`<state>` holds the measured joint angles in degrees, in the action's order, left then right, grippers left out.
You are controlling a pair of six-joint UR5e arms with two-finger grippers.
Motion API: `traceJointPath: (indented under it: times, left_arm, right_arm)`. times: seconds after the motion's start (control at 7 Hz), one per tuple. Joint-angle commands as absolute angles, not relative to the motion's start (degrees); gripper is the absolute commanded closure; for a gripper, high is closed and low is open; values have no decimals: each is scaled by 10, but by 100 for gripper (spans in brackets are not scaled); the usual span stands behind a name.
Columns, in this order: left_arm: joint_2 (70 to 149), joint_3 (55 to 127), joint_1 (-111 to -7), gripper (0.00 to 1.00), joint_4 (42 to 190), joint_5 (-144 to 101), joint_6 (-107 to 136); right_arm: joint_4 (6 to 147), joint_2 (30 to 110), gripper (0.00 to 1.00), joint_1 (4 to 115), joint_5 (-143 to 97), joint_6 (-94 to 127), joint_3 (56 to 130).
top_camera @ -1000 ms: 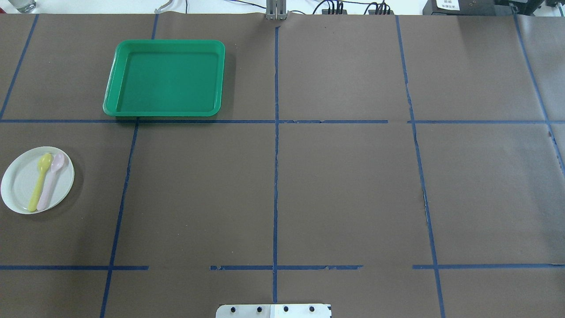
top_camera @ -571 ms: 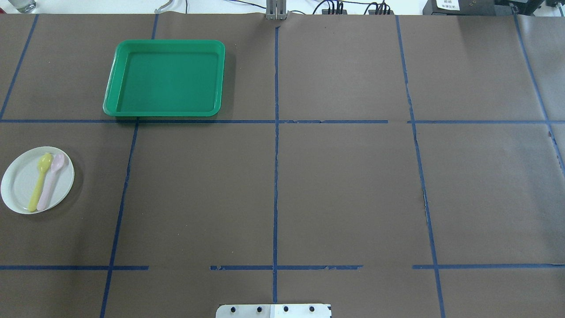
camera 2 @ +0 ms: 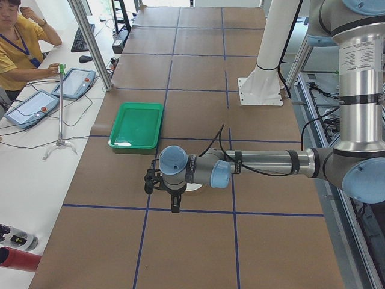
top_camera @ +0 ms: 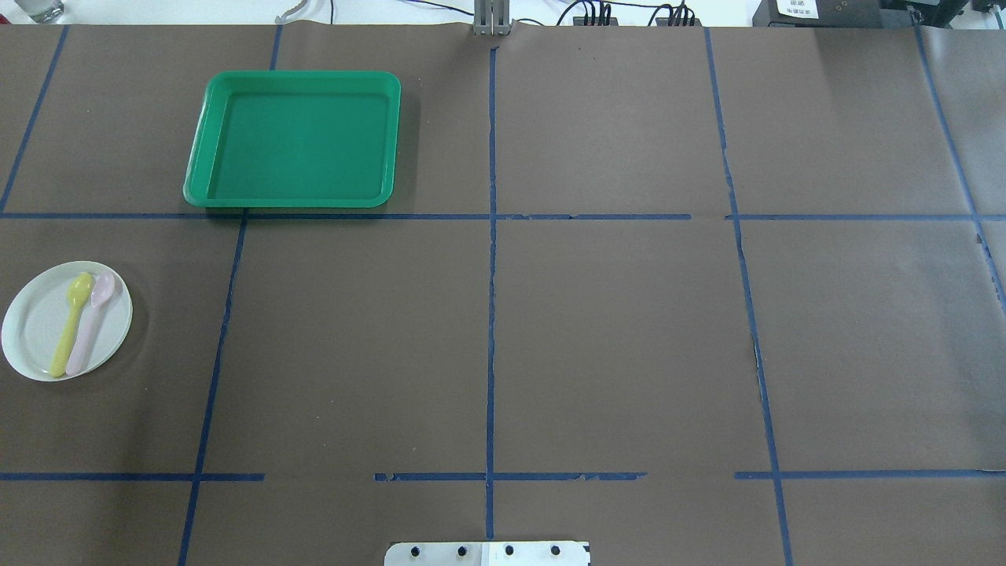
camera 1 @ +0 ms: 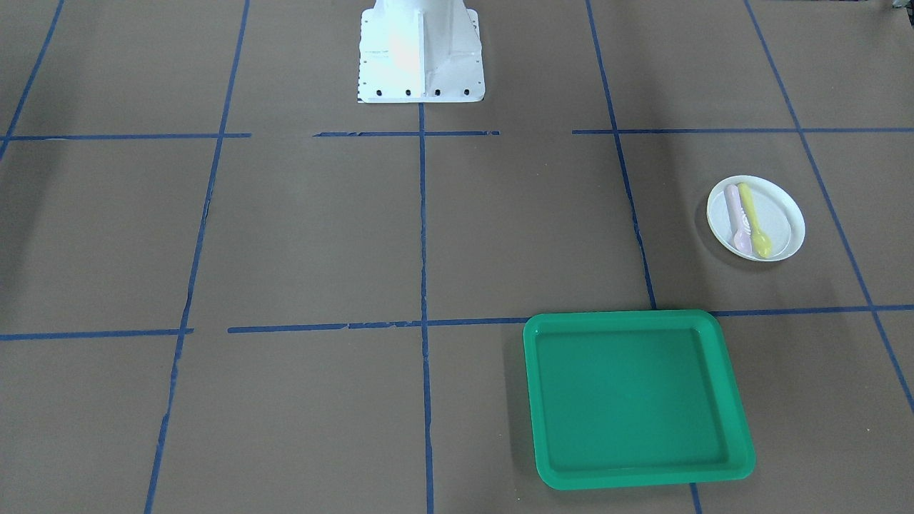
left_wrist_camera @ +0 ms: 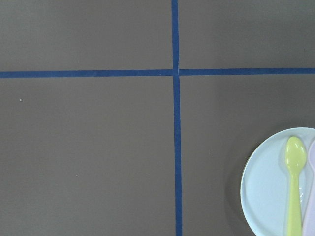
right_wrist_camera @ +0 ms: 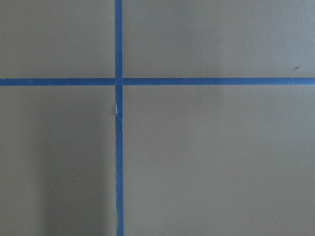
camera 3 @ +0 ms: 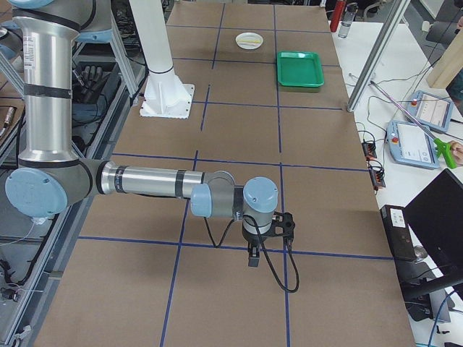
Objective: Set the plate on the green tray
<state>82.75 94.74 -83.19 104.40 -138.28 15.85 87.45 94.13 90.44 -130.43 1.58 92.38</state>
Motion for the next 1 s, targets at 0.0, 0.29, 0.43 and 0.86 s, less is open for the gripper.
traceJointPath:
  times: [0.0,0.29,0.43,0.86]
  left_arm:
    - [831,909,-715,0,1189,-1380,403]
    - [834,865,-673,0,1261,-1376,454]
    - [833,860,-665,0,1261,-1362,454]
    - [836,851,-629,2,1272,-1347,455]
  right_arm:
    - [875,941,0,904,-1304,16,924]
    - [875,941,0,904,-1304,16,924]
    - [875,941,0,904,-1304,16,924]
    - [875,941,0,904,-1304,16,924]
